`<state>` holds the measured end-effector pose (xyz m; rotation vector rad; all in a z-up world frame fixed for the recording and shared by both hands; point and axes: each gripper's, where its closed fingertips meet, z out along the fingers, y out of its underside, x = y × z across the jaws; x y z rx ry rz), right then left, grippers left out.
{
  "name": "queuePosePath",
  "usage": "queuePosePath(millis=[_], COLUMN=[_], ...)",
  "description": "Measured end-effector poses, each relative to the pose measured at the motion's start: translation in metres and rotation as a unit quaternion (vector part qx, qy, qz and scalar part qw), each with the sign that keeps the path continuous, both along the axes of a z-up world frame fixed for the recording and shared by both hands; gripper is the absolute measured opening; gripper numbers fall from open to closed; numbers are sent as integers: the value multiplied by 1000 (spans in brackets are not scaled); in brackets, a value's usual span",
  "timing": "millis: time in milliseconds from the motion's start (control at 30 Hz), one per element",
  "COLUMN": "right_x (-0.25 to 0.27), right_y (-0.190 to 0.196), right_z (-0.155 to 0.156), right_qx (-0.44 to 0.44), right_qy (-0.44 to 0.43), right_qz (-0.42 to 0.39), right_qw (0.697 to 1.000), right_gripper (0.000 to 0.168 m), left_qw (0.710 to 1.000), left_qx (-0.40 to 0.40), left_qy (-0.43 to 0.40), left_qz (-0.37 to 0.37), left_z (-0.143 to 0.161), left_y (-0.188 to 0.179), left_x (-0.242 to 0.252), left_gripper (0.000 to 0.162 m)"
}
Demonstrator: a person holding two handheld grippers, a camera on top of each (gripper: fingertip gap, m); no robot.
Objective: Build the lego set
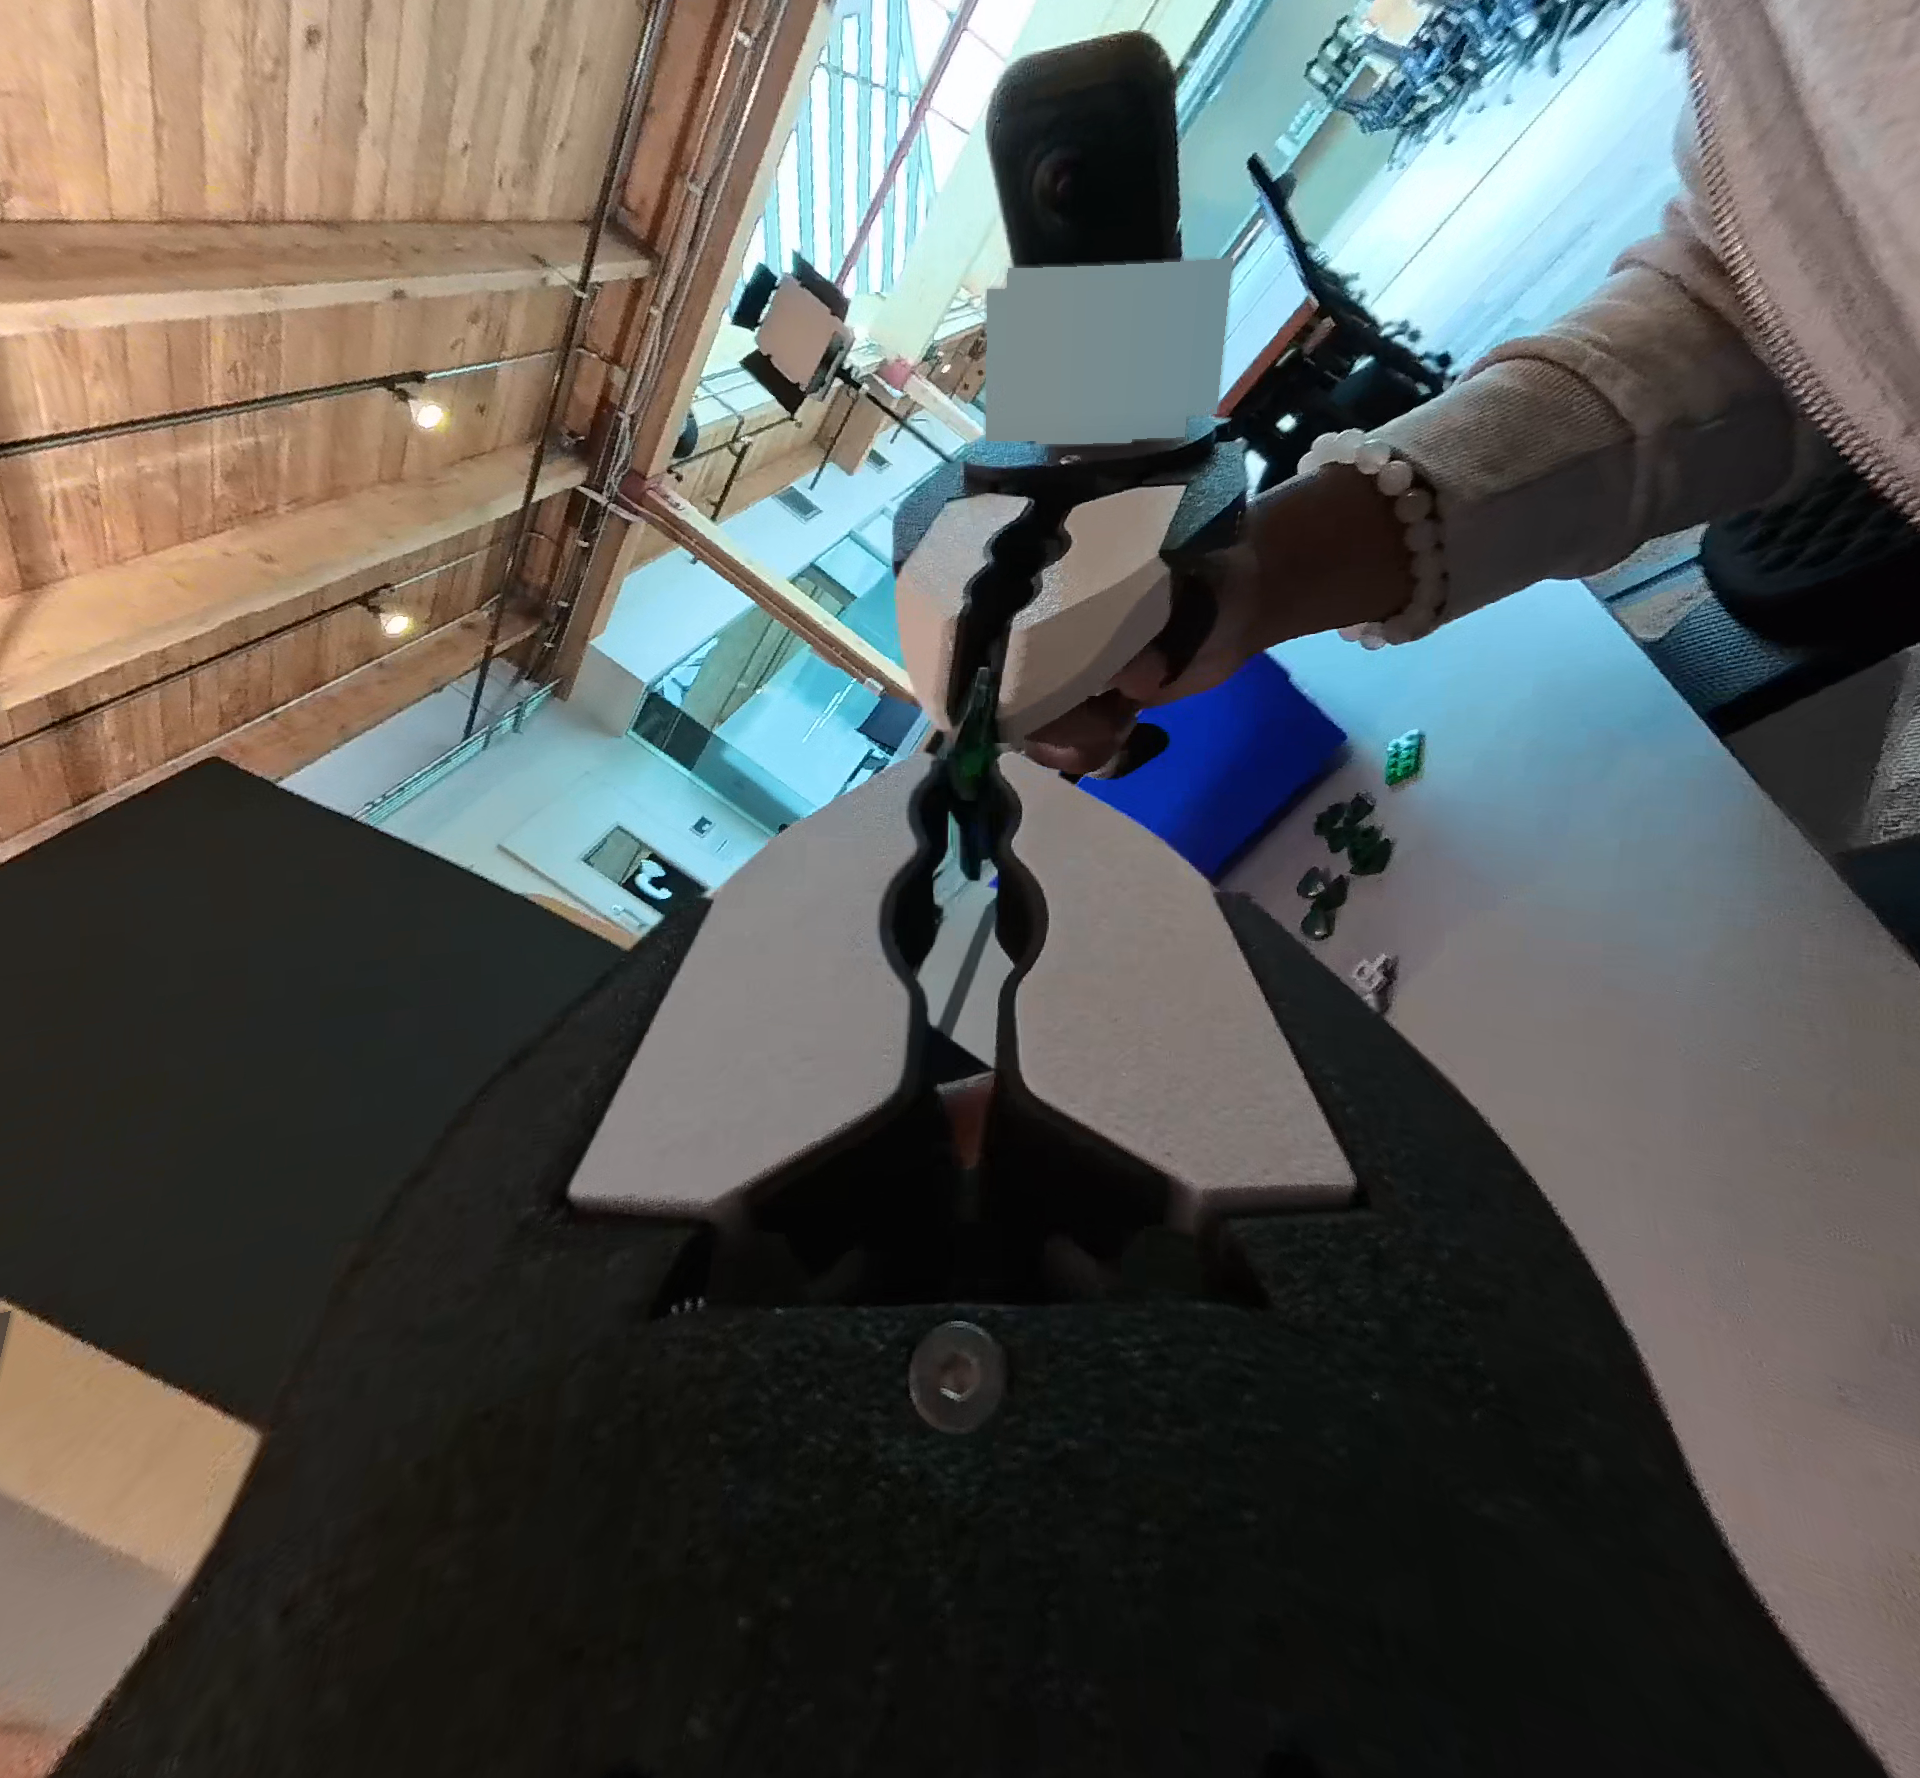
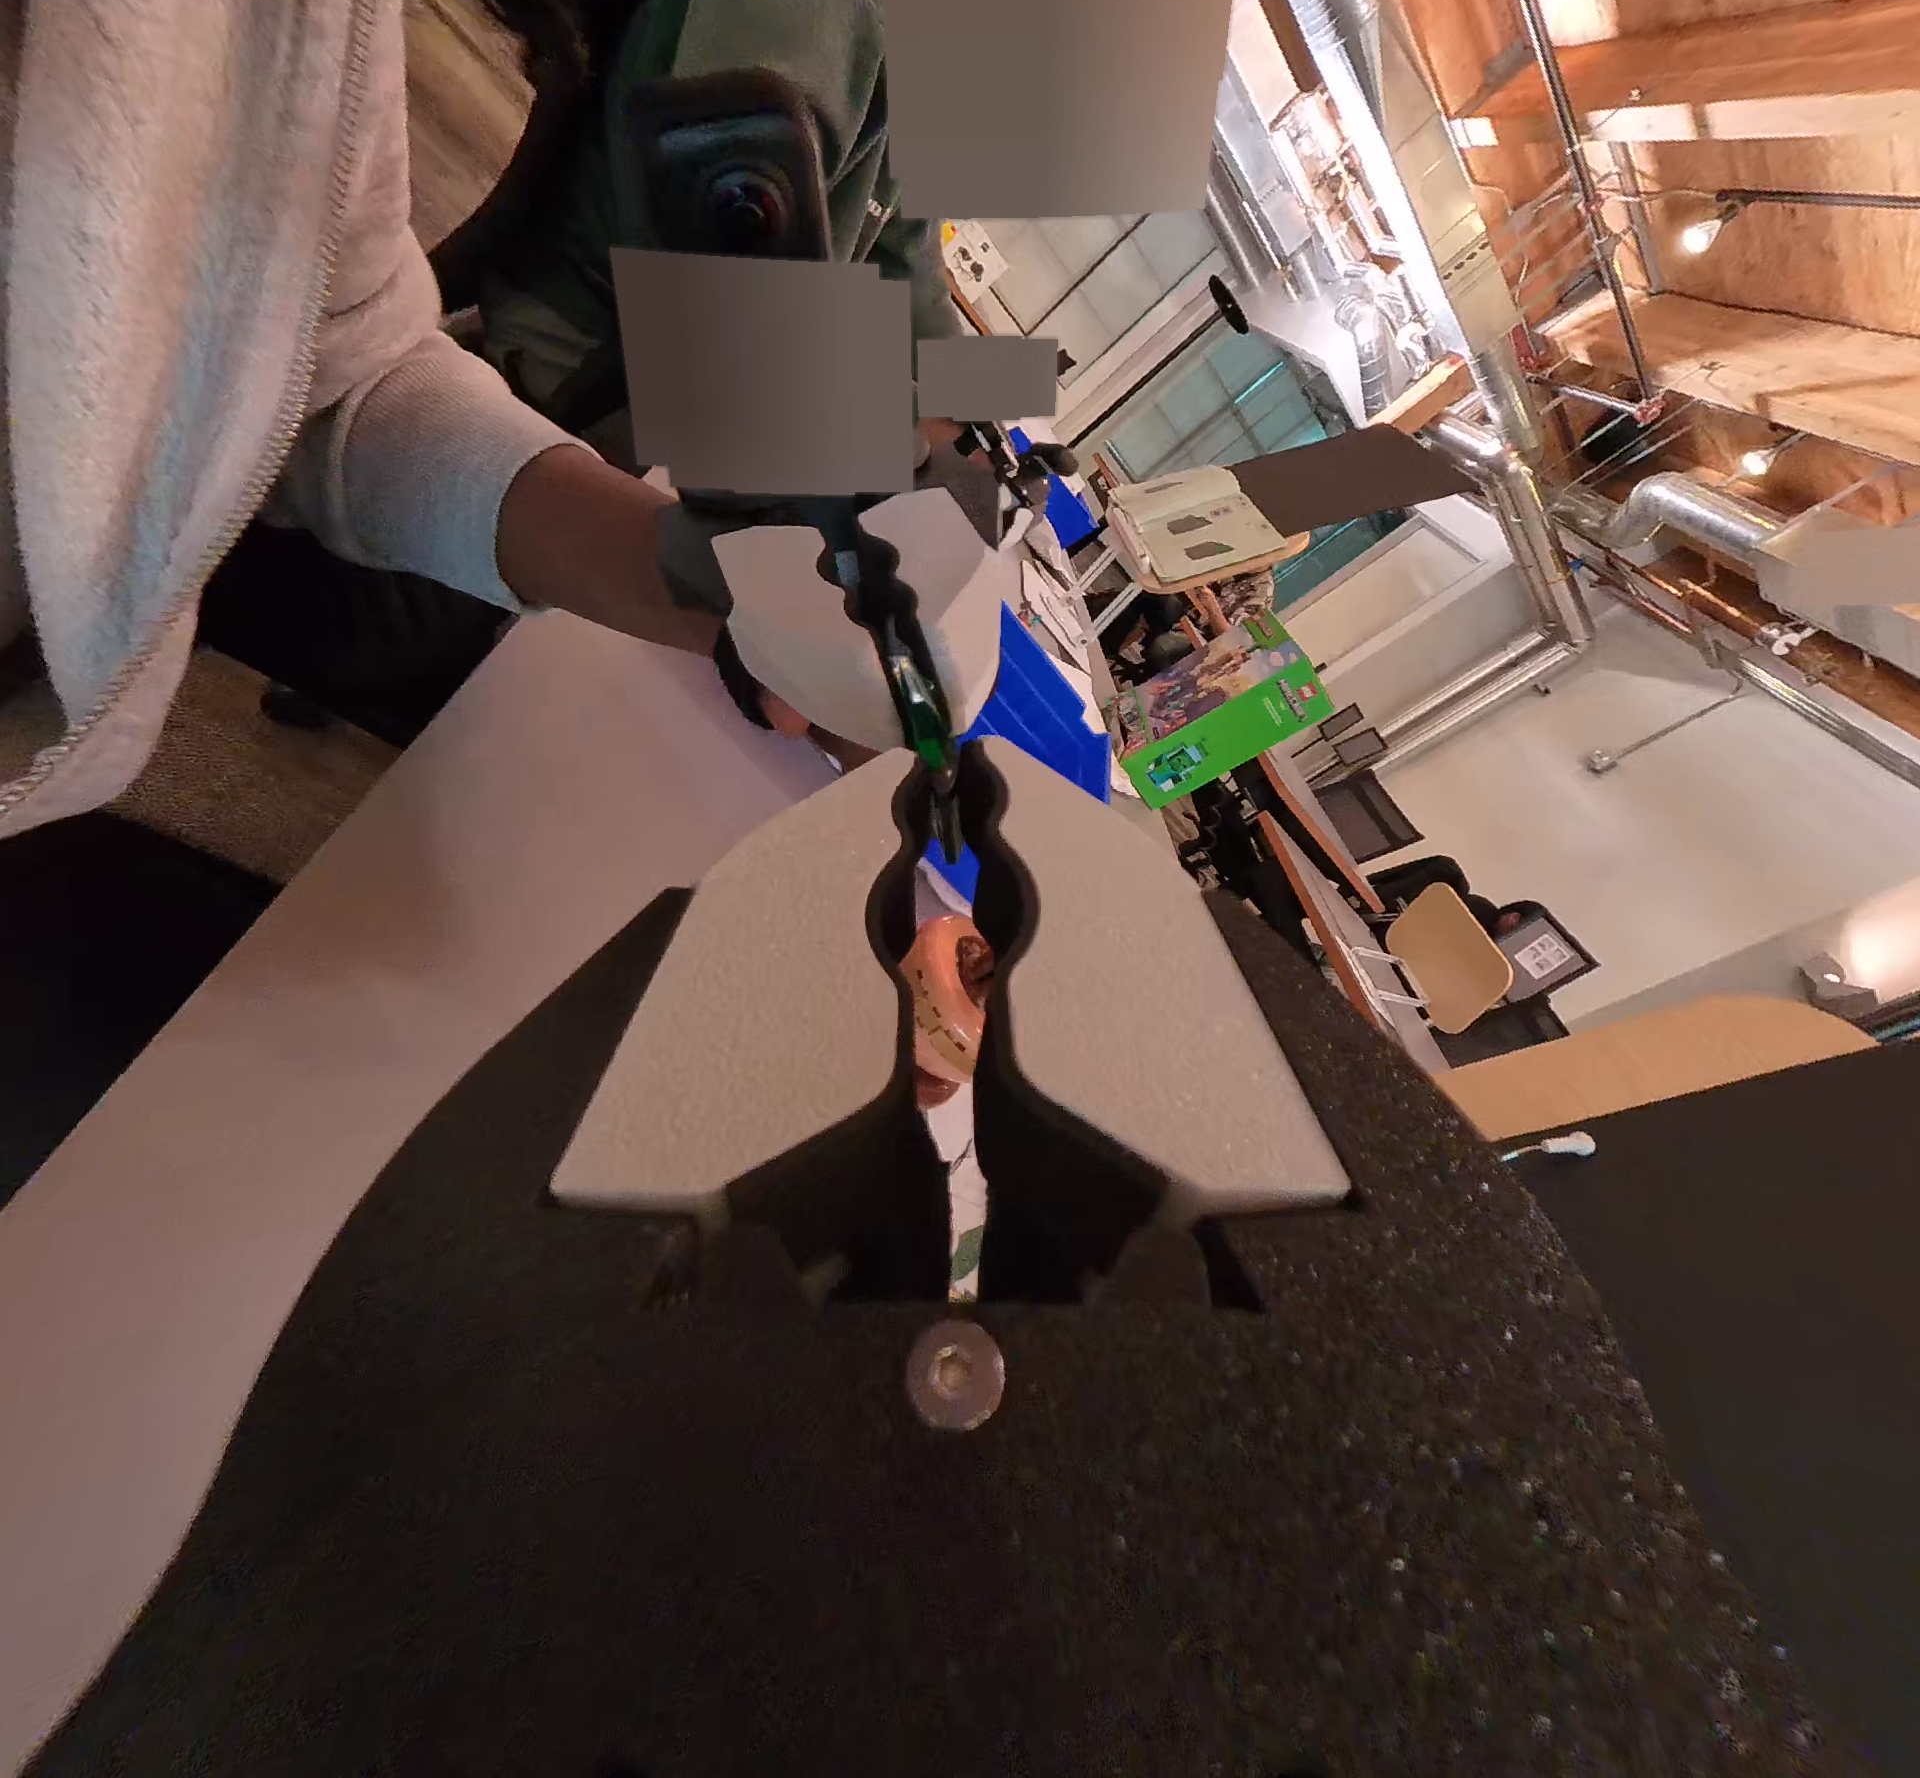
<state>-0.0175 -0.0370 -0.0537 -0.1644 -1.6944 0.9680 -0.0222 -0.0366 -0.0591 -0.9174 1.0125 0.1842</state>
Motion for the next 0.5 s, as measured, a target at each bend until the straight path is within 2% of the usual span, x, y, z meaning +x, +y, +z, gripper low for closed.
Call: queuePosePath(millis=[67,133,167,233,300,500], right_x=[2,2,1,1,1,1], right_y=[-4,-2,0,-3,-5,-6], right_z=[2,4,2,-2,0,-2], right_qx=[2,7,8,11,19,32], right_qy=[16,32,24,15,29,-4], right_qz=[4,-6,-7,5,4,3], right_qw=[1000,999,1000,1000,999,999], right_gripper=[6,22,23,21,8,5], left_qw=[1000,1000,1000,1000,1000,999], left_qx=[3,19,22,26,19,31], left_qy=[4,9,6,4,8,19], left_qz=[-13,-14,-18,-17,-15,-14], left_z=[1,4,4,6,3,2], left_y=[-5,-8,-9,-9,-7,-10], left_x=[3,5,6,6,6,8], left_gripper=[5,4,4,4,4,4])
